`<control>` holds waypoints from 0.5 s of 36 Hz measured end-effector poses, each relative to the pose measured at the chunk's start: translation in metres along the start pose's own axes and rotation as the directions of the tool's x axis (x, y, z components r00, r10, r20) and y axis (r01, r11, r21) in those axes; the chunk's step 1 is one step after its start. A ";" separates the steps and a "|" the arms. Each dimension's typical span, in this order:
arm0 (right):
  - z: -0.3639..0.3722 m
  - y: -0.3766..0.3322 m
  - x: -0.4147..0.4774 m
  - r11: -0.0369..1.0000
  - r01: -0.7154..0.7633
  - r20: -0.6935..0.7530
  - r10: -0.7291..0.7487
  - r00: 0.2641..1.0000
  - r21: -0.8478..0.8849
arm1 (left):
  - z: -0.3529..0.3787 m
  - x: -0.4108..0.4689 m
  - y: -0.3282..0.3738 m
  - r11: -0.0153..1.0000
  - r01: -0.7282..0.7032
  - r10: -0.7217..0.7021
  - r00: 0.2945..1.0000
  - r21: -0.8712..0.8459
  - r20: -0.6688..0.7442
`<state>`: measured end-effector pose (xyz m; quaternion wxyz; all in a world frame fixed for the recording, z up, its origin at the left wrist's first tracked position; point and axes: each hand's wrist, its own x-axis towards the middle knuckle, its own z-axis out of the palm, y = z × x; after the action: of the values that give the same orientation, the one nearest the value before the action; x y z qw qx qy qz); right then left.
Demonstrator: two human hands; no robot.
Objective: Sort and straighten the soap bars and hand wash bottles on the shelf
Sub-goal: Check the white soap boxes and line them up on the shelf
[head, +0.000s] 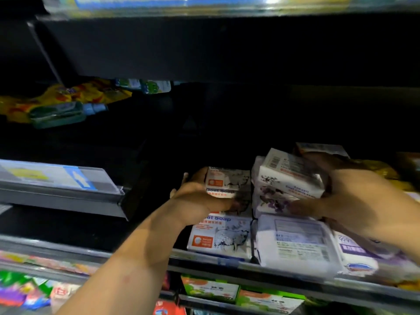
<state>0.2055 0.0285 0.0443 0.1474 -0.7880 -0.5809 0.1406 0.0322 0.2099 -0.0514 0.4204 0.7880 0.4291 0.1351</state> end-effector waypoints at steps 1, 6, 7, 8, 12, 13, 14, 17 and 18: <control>-0.008 -0.003 0.006 0.993 -0.121 -0.130 0.121 0.984 0.006 | 0.000 0.000 0.000 0.999 -0.024 0.024 1.000 -0.023 -0.009; 0.005 0.007 -0.009 0.990 -0.138 -0.153 0.136 0.979 -0.001 | 0.001 -0.006 0.010 0.969 -0.106 0.098 0.994 -0.222 -0.046; 0.002 0.005 -0.007 0.989 -0.149 -0.146 0.148 0.978 0.006 | 0.001 -0.008 0.013 0.956 -0.128 0.116 0.991 -0.264 -0.059; 0.001 0.007 -0.006 0.987 -0.161 -0.180 0.155 0.971 -0.020 | 0.000 -0.009 0.015 0.943 -0.146 0.128 0.989 -0.298 -0.079; 0.005 0.009 -0.003 0.988 -0.137 -0.196 0.122 0.973 -0.065 | -0.003 -0.009 0.023 0.885 -0.218 0.169 0.974 -0.412 -0.151; 0.005 0.009 -0.002 0.988 -0.135 -0.203 0.118 0.972 -0.072 | -0.003 -0.010 0.025 0.881 -0.242 0.189 0.968 -0.406 -0.167; 0.005 0.008 -0.002 0.991 -0.120 -0.219 0.103 0.970 -0.065 | -0.003 -0.010 0.026 0.887 -0.274 0.211 0.956 -0.371 -0.202; 0.006 0.010 -0.002 0.990 -0.113 -0.219 0.093 0.971 -0.079 | -0.005 -0.013 0.029 0.933 -0.326 0.267 0.909 -0.148 -0.321; 0.006 0.011 -0.002 0.992 -0.100 -0.229 0.080 0.970 -0.079 | -0.006 -0.015 0.029 0.939 -0.337 0.293 0.889 -0.069 -0.351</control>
<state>0.2122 0.0238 0.0348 0.1700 -0.8303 -0.5299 0.0307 0.0360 0.1934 -0.0233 0.3635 0.7838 0.3511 0.3609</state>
